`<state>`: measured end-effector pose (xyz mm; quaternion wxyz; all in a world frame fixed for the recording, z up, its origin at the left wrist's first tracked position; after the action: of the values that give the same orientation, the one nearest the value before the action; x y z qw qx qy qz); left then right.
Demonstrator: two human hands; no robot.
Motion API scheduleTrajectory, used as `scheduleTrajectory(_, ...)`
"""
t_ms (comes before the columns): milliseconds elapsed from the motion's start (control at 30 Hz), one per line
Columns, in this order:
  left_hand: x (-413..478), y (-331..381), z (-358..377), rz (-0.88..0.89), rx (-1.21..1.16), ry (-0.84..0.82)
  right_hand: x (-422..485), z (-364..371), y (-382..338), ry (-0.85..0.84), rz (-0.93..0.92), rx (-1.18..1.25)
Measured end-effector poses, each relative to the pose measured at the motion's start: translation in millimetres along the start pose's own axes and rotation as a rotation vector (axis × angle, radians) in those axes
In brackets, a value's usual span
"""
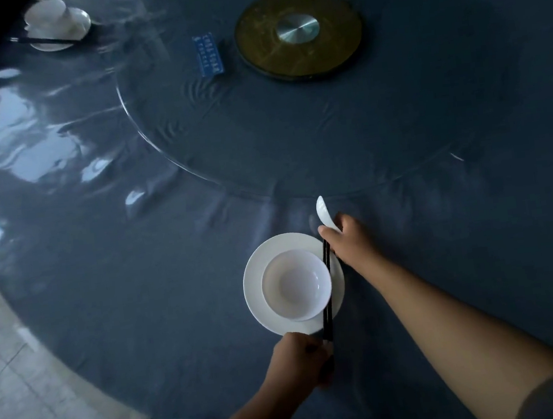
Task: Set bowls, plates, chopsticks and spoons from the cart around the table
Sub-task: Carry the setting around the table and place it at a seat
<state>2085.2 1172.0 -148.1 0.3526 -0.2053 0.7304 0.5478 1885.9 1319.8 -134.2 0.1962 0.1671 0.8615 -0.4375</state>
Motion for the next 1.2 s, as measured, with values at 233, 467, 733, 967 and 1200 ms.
scheduleTrajectory(233,-11,-7,-16,-0.066,0.052,-0.011,-26,-22,15,0.062,-0.028,0.171)
scheduleTrajectory(467,-22,24,-116,0.249,0.138,0.505,-77,-36,-5,0.051,-0.326,-0.092)
scheduleTrajectory(733,12,62,-103,0.407,0.066,0.195,-89,-5,-9,-0.092,-0.304,-0.321)
scheduleTrajectory(967,17,55,-99,0.391,-0.199,0.166,-89,9,-17,-0.023,-0.274,-0.443)
scheduleTrajectory(1200,18,46,-102,0.312,-0.251,0.183,-97,1,-17,0.088,-0.275,-0.445)
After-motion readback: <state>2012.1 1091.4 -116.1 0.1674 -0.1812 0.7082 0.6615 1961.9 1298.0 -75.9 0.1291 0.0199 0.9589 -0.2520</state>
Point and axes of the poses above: each hand's wrist, its own x-axis towards the middle knuckle, its own z-axis out of the palm, y = z × x, the point moved 9 cm from there along x, towards the middle knuckle, and after that the axes turned 3 degrees about z, right-handed, at the moved point
